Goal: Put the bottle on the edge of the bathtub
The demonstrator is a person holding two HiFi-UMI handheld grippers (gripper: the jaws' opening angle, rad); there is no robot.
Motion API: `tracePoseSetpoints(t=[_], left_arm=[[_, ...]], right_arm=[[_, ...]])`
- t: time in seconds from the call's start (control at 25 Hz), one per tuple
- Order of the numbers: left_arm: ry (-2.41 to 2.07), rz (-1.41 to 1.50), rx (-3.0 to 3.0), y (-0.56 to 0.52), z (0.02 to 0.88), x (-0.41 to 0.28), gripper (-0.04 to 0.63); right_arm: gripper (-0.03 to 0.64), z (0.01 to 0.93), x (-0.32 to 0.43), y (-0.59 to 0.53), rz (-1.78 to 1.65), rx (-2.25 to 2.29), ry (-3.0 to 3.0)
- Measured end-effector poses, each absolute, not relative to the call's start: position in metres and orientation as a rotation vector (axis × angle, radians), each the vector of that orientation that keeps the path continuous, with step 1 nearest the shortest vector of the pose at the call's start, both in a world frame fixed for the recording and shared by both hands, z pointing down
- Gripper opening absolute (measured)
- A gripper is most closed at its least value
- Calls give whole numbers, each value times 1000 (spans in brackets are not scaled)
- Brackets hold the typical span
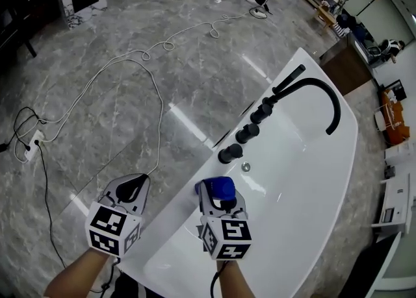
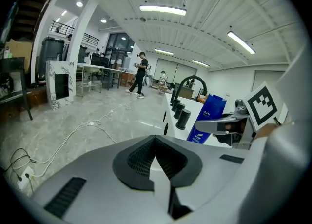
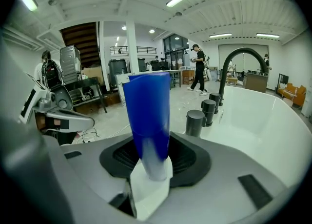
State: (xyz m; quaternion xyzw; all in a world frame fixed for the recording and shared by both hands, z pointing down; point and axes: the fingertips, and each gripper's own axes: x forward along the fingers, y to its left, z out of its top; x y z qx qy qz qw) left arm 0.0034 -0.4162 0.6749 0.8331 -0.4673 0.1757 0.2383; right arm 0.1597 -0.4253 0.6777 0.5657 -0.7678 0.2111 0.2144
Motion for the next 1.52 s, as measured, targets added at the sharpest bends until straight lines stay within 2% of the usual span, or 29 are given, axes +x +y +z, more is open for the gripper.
tracePoseSetpoints(t=[0.96,1.52], left_arm=[[-1241,441,2270,-405,675,18,15],[-1243,441,2263,-397,677,19,15]], right_arm=[[181,674,151,-432,444,1613,-2149],[245,677,152,-427,463,1607,-2166]])
